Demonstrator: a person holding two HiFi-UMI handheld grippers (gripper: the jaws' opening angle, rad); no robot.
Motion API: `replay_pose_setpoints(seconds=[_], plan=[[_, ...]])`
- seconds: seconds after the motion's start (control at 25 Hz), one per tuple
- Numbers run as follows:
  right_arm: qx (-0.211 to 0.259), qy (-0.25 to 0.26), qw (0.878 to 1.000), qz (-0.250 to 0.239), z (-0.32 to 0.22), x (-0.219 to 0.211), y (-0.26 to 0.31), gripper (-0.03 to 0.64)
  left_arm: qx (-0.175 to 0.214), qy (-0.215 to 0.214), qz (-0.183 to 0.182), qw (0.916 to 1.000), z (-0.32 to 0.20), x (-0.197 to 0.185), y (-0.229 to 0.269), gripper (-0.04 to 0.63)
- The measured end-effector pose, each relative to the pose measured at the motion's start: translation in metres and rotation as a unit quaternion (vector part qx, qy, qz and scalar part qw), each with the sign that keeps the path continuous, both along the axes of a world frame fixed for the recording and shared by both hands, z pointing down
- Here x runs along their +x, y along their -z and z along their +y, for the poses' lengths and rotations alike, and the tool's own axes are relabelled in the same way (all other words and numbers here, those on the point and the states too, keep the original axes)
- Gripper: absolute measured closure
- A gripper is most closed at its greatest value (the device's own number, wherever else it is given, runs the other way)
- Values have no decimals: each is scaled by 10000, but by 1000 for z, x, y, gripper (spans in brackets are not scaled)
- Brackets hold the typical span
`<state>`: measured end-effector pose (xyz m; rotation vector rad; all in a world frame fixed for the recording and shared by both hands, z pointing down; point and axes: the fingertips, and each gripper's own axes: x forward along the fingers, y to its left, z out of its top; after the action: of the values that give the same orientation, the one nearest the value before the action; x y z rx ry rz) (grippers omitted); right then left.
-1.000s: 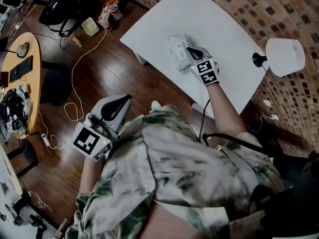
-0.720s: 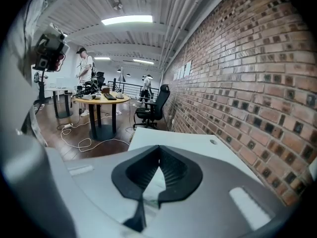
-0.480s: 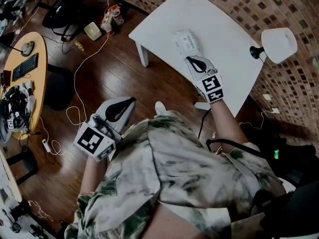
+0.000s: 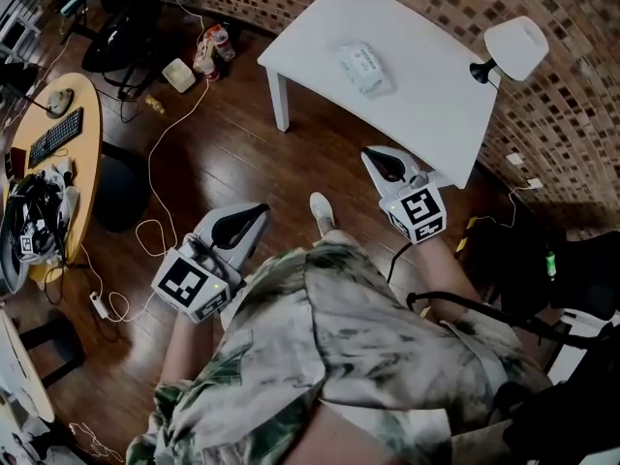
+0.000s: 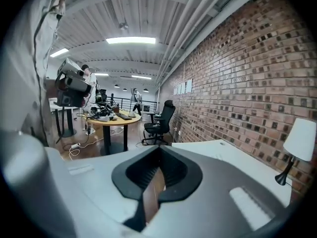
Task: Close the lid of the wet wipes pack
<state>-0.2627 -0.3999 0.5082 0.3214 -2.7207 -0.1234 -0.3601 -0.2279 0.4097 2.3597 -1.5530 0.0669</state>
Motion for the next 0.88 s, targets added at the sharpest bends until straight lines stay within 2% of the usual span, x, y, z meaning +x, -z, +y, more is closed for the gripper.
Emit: replay_pose_setpoints(seconds=[0.24,0.56,0.68,0.88], plan=[[18,-147,9999,-85,82,37,26,611,-45,-413,43,9991,46,26,-3,595],[37,-185,9997,-182,143,86,57,611,77,-866,41,9962,68,87,3,595],[37,-140,9996,-229,159,113,64,611,107,-969,44,9952,75,117,6,595],[-27,-136,9997,-189,182,185,70,611,81,-1007,-13,9949,81,184,11,595]])
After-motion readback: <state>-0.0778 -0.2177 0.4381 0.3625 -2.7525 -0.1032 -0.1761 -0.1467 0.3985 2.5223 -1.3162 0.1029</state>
